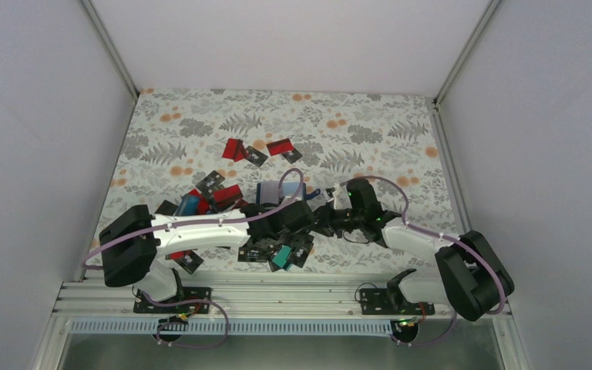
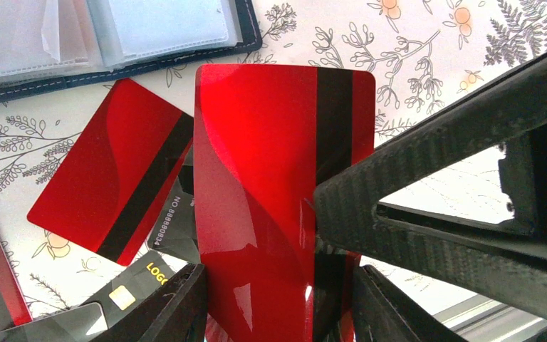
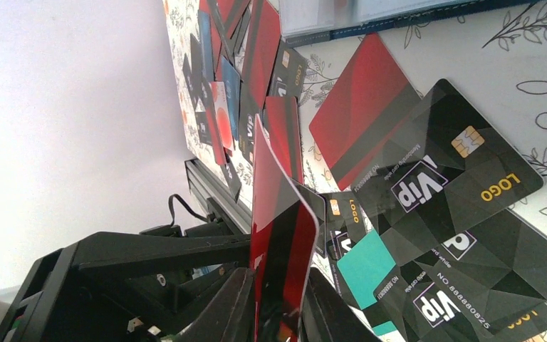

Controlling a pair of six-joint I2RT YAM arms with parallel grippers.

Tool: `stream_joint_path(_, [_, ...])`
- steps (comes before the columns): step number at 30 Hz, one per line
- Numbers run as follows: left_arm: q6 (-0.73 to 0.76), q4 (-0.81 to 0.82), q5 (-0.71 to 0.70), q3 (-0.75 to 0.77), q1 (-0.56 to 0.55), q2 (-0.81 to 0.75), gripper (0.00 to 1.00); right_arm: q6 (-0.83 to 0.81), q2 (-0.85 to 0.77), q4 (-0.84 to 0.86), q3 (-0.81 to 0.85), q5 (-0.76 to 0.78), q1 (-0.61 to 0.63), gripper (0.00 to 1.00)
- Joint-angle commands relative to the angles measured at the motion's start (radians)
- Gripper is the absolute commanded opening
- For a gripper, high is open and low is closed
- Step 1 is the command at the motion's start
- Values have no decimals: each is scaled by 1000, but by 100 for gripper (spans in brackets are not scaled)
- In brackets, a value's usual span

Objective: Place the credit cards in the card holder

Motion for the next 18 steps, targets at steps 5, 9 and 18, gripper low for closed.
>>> stream_joint_path(5, [-7, 13, -7, 13, 4, -30, 49, 15, 17, 44, 10, -24, 15, 11])
stream_joint_path(9, [-5, 13, -6, 13, 13, -28, 49, 6, 21, 34, 20, -23, 16, 5])
stream_joint_path(18, [66, -25, 20, 15, 96, -45, 67, -118, 80, -94, 113, 42, -30, 4])
